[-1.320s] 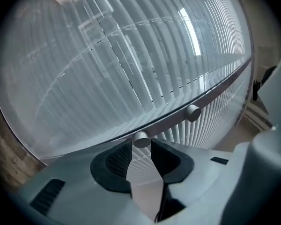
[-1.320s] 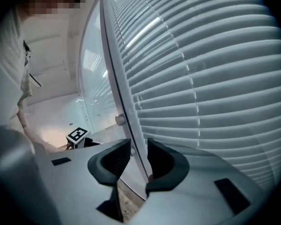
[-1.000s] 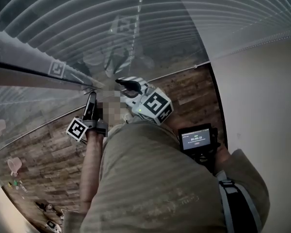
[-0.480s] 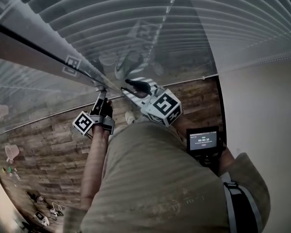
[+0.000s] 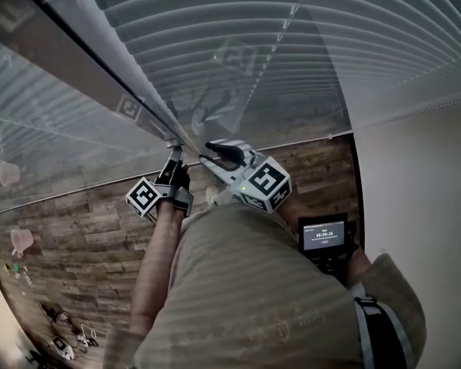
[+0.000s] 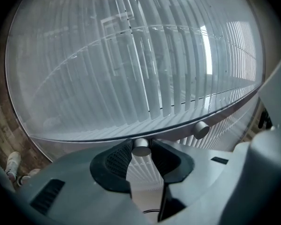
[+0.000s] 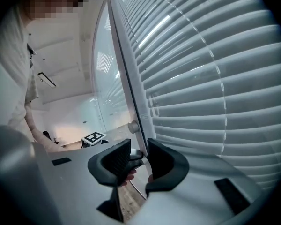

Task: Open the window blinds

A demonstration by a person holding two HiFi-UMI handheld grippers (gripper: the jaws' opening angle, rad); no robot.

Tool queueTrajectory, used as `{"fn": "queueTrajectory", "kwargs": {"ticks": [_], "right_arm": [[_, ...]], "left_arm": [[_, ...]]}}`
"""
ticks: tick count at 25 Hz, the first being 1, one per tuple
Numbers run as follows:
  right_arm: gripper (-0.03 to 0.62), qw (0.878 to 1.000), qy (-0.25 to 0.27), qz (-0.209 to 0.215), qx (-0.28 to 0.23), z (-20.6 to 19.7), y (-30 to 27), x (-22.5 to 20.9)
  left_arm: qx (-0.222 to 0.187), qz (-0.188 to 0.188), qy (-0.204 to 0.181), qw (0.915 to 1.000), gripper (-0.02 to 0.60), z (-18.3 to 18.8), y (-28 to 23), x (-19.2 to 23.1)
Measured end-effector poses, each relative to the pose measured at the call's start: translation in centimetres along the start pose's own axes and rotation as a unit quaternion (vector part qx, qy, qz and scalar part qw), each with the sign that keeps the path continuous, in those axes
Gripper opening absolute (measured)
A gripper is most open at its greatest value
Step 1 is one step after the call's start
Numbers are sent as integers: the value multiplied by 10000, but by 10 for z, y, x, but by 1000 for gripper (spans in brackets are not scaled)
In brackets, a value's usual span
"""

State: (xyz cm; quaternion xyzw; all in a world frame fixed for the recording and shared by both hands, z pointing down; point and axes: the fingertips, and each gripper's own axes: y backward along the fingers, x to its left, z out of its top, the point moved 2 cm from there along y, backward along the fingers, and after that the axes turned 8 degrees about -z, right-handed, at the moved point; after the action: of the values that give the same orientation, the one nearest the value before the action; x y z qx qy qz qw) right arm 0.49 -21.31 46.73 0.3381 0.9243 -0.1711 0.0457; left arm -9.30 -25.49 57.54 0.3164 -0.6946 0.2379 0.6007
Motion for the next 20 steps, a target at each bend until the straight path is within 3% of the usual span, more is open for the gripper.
{"fn": "queueTrajectory", "kwargs": {"ticks": [6, 13, 20], "right_arm": [[117, 9995, -10, 289, -104, 4, 7, -9], [117, 9975, -68, 686, -147, 19, 3, -2], [117, 9928, -130, 1180, -154, 1, -1, -2]], "left_arm": [[-309, 68, 150, 9994, 144, 0, 3, 8], [-534, 436, -319, 9971, 141, 9, 12, -3], [-808, 690, -666, 9921, 135, 6, 4, 6]]}}
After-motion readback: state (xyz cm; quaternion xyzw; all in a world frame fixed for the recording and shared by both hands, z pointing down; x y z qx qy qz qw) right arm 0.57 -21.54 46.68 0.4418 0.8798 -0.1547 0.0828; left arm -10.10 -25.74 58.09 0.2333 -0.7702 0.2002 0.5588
